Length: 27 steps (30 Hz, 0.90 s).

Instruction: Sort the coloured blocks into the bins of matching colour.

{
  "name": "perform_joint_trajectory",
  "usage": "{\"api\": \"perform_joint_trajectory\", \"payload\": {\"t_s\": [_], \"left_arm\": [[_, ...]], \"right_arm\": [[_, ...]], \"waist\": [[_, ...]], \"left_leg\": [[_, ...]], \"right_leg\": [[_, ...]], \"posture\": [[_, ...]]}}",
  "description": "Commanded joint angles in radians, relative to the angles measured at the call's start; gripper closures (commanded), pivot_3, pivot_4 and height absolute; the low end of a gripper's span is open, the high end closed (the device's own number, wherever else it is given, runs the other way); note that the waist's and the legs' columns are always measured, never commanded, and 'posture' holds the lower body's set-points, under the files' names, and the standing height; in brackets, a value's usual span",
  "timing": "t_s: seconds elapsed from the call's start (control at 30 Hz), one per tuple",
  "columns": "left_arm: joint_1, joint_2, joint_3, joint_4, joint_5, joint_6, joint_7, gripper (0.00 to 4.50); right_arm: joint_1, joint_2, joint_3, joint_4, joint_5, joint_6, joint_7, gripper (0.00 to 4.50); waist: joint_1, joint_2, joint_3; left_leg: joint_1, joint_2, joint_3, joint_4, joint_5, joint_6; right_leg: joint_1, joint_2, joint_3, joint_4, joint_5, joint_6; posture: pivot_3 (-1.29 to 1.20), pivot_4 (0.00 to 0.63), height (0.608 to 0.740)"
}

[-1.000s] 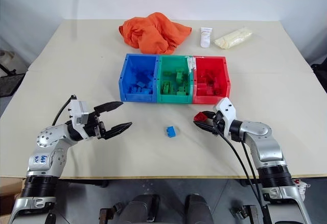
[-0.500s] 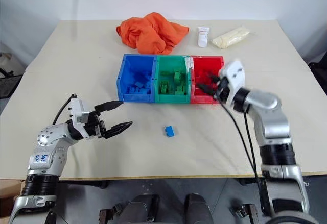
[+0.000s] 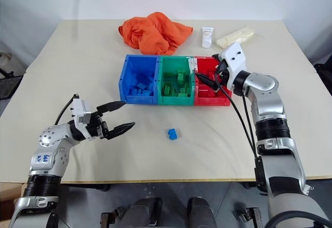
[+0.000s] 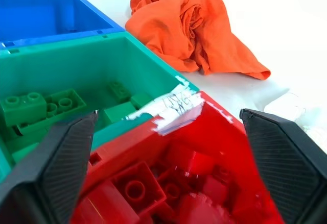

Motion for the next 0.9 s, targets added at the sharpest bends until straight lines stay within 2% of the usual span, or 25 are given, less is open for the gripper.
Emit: {"api": "perform_joint_trajectory", "payload": {"t_s": [0.03,0.23,0.33,0.47,0.53,0.63,0.77,0.9], "left_arm": [[0.007,0.007,0.013,-0.016,-0.006,-0.016,-0.006,0.0],[0.008,0.004,0.014,-0.014,-0.005,-0.021,-0.008,0.0],[0.032,0.012,0.028,-0.023,-0.007,-0.024,-0.006,0.0],[0.071,0.026,0.047,-0.047,-0.011,-0.024,-0.001,0.0],[0.151,0.061,0.093,-0.095,-0.02,-0.016,-0.003,0.0],[0.258,0.11,0.157,-0.156,-0.035,0.0,-0.002,0.0],[0.417,0.18,0.259,-0.198,-0.054,0.007,-0.031,0.0],[0.509,0.213,0.311,-0.204,-0.056,0.002,-0.057,0.0]], "right_arm": [[0.058,-0.054,-0.034,-0.144,0.05,0.011,0.082,0.02],[0.26,-0.172,-0.078,-0.368,0.16,0.018,0.268,0.02],[0.401,-0.281,-0.132,-0.465,0.26,0.083,0.42,0.02],[0.509,-0.375,-0.167,-0.478,0.307,0.102,0.54,0.02],[0.563,-0.437,-0.182,-0.412,0.294,0.071,0.621,0.02],[0.574,-0.477,-0.175,-0.347,0.267,0.045,0.653,0.02],[0.539,-0.456,-0.173,-0.315,0.289,0.046,0.668,0.02],[0.504,-0.439,-0.151,-0.296,0.273,0.046,0.663,0.02]], "waist": [[0.004,0.0,0.0],[0.008,0.0,0.0],[0.008,0.0,0.0],[0.006,0.0,0.0],[0.003,0.0,0.0],[-0.002,0.0,0.0],[0.001,0.001,0.001],[0.011,0.002,0.001]], "left_leg": [[0.0,0.0,0.0,0.0,0.0,0.0],[-0.001,0.0,0.0,0.0,0.0,0.0],[-0.001,0.0,0.0,0.0,0.0,0.0],[-0.001,0.0,0.0,0.0,0.0,0.0],[0.0,0.001,0.001,0.0,0.0,0.0],[0.001,0.002,0.003,-0.001,0.0,0.0],[0.001,0.002,0.002,-0.001,0.0,0.0],[0.001,0.002,0.002,-0.001,0.0,0.0]], "right_leg": [[0.0,0.0,0.0,0.0,0.0,0.0],[0.001,0.0,0.0,-0.001,0.0,0.0],[0.001,0.0,0.0,-0.002,0.0,0.0],[0.002,0.0,0.0,-0.003,0.0,0.0],[0.002,0.0,0.001,-0.003,0.0,0.0],[0.002,0.0,0.002,-0.003,0.0,0.0],[0.002,0.0,0.003,-0.01,0.0,-0.001],[0.003,0.0,0.003,-0.011,0.0,-0.001]], "posture": [[0.0,0.15,0.74],[0.0,0.15,0.74],[0.0,0.15,0.74],[0.0,0.15,0.74],[0.0,0.15,0.74],[0.0,0.15,0.74],[0.0,0.15,0.74],[0.0,0.15,0.74]]}}
